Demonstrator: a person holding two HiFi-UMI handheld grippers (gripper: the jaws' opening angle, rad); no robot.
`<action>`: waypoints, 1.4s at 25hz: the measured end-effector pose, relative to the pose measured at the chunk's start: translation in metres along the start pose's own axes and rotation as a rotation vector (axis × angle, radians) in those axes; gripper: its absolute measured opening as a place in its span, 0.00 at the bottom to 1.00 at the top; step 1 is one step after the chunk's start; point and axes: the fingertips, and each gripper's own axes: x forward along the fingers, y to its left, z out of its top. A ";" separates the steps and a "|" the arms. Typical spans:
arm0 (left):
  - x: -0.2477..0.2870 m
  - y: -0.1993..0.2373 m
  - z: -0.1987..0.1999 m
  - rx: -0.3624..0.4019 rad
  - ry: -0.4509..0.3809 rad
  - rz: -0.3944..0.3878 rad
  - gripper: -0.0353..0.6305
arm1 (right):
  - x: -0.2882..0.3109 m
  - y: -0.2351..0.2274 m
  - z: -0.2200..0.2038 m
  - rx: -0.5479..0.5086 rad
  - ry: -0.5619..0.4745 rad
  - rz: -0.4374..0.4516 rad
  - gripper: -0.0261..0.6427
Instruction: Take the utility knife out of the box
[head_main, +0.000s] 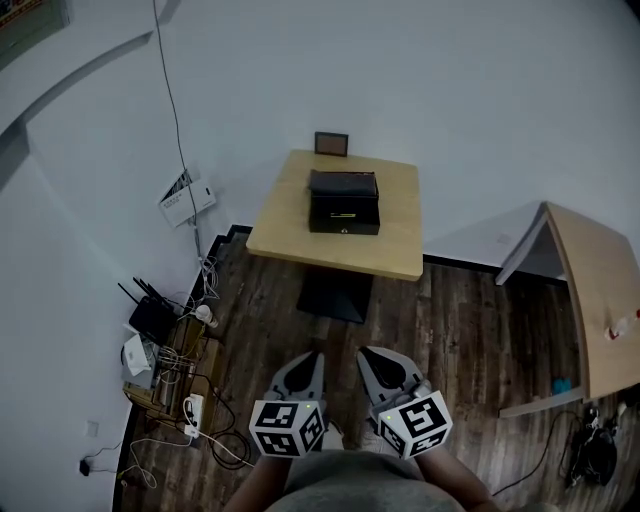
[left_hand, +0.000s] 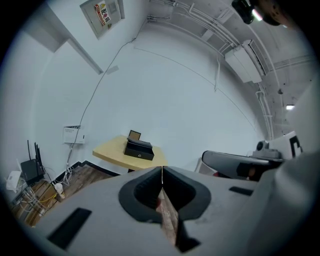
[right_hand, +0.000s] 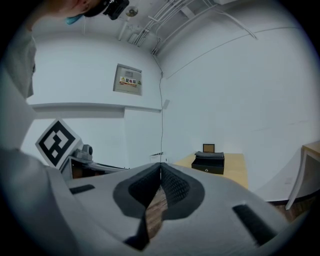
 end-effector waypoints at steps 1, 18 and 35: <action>0.007 0.007 0.004 -0.001 0.001 -0.001 0.06 | 0.010 -0.003 0.003 -0.003 0.001 0.002 0.04; 0.104 0.111 0.084 -0.001 0.008 -0.044 0.06 | 0.165 -0.044 0.048 -0.022 -0.017 -0.031 0.04; 0.156 0.167 0.102 -0.003 0.055 -0.089 0.06 | 0.226 -0.075 0.050 -0.038 0.022 -0.116 0.04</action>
